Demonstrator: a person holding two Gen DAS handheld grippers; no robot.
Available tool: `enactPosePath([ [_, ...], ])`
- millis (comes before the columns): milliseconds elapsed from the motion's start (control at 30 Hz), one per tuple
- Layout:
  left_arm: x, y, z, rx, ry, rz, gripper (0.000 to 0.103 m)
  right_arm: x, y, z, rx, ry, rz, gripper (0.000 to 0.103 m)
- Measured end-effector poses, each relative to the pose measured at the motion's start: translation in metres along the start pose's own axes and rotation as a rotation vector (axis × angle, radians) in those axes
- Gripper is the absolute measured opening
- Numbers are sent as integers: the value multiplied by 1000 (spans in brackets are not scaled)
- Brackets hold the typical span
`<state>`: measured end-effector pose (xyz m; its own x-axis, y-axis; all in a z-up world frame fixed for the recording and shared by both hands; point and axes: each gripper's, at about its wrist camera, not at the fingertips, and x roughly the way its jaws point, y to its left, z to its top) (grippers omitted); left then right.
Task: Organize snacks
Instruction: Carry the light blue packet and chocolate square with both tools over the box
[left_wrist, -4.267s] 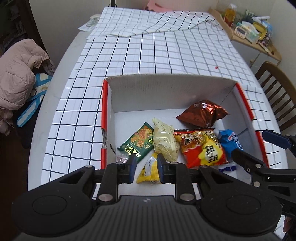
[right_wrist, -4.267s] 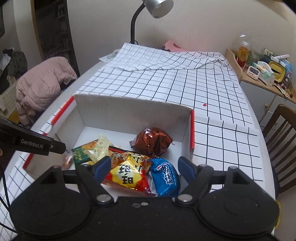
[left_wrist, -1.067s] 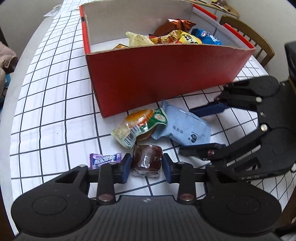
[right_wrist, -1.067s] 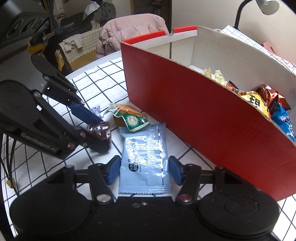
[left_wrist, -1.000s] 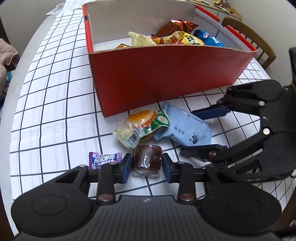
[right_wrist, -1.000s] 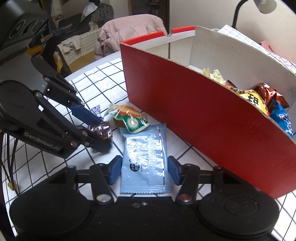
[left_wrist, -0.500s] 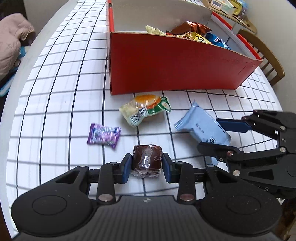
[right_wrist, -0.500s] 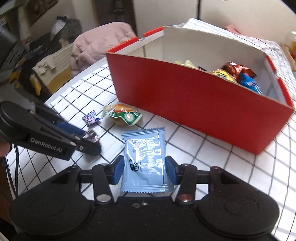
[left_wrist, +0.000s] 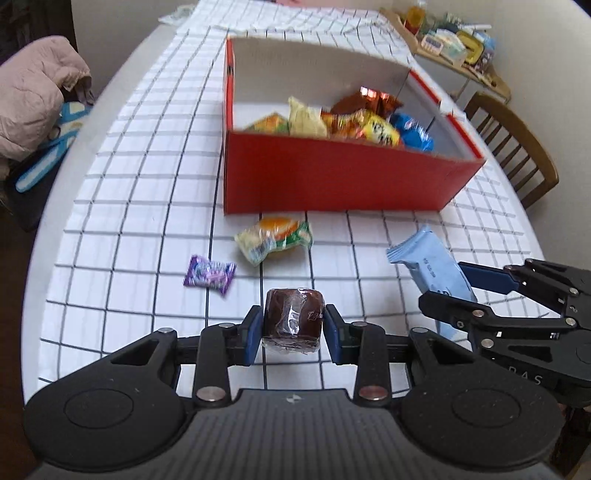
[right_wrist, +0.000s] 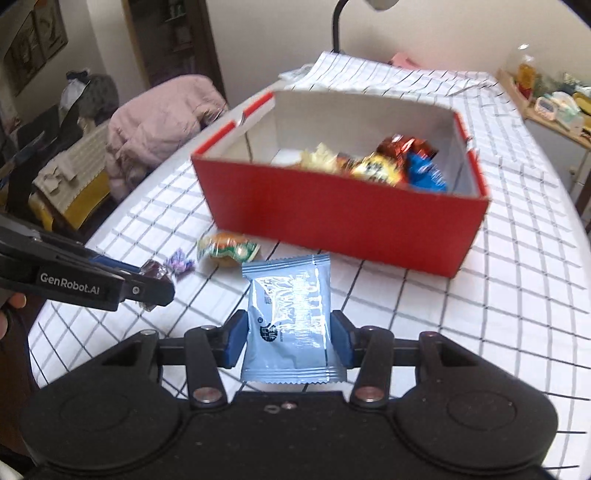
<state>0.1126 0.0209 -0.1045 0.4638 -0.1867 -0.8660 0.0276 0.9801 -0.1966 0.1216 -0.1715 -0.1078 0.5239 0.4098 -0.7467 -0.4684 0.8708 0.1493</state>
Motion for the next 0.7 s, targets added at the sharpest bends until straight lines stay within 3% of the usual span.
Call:
enactPosePath([
  [367, -35, -18, 46, -11, -101, -15, 34, -31, -20, 39, 34, -96, -55, 47],
  [700, -42, -30, 104, -19, -164, 10, 34, -29, -52, 87, 78, -147, -86, 47],
])
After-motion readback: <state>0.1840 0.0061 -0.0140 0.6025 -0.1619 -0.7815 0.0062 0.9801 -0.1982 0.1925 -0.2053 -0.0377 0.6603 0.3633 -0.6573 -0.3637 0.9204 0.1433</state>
